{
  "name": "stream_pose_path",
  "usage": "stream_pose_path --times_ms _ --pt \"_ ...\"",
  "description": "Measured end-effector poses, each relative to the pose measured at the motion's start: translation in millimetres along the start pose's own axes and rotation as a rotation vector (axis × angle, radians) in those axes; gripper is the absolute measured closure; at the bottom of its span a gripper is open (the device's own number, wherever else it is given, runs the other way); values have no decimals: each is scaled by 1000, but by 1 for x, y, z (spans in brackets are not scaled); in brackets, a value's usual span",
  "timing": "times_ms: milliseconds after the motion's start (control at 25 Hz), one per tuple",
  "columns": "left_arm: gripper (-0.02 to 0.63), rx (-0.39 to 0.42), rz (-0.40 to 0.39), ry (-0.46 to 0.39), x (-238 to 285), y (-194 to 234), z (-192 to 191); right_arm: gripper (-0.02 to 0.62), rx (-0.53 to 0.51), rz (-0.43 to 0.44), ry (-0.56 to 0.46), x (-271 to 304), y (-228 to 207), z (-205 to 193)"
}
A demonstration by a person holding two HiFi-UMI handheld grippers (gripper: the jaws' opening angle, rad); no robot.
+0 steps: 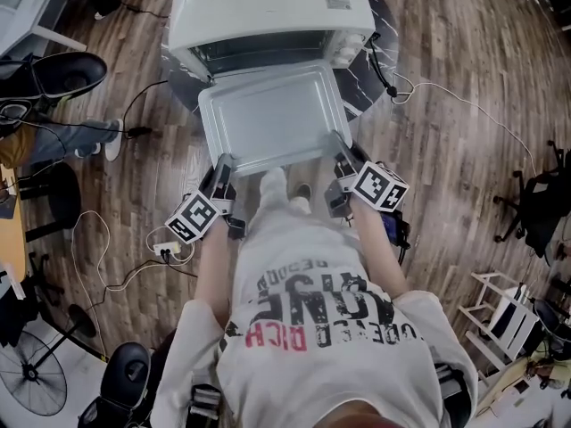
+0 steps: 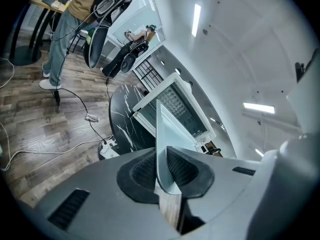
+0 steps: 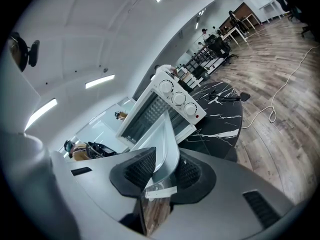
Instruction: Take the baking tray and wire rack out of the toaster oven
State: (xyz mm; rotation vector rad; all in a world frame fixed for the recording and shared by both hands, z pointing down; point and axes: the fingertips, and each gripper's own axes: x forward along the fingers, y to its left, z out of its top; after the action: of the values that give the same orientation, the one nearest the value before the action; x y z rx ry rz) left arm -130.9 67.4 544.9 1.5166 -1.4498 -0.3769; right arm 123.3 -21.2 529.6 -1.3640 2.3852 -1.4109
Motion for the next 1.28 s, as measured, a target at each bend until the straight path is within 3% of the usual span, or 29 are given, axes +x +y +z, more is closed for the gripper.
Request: stream_pose_path --times_ms 720,1280 --pt "565 65 -70 -49 -49 -59 -3 503 -17 82 -90 -66 33 23" --pt "561 116 -130 -73 -44 -104 11 503 -35 118 -160 -83 47 61"
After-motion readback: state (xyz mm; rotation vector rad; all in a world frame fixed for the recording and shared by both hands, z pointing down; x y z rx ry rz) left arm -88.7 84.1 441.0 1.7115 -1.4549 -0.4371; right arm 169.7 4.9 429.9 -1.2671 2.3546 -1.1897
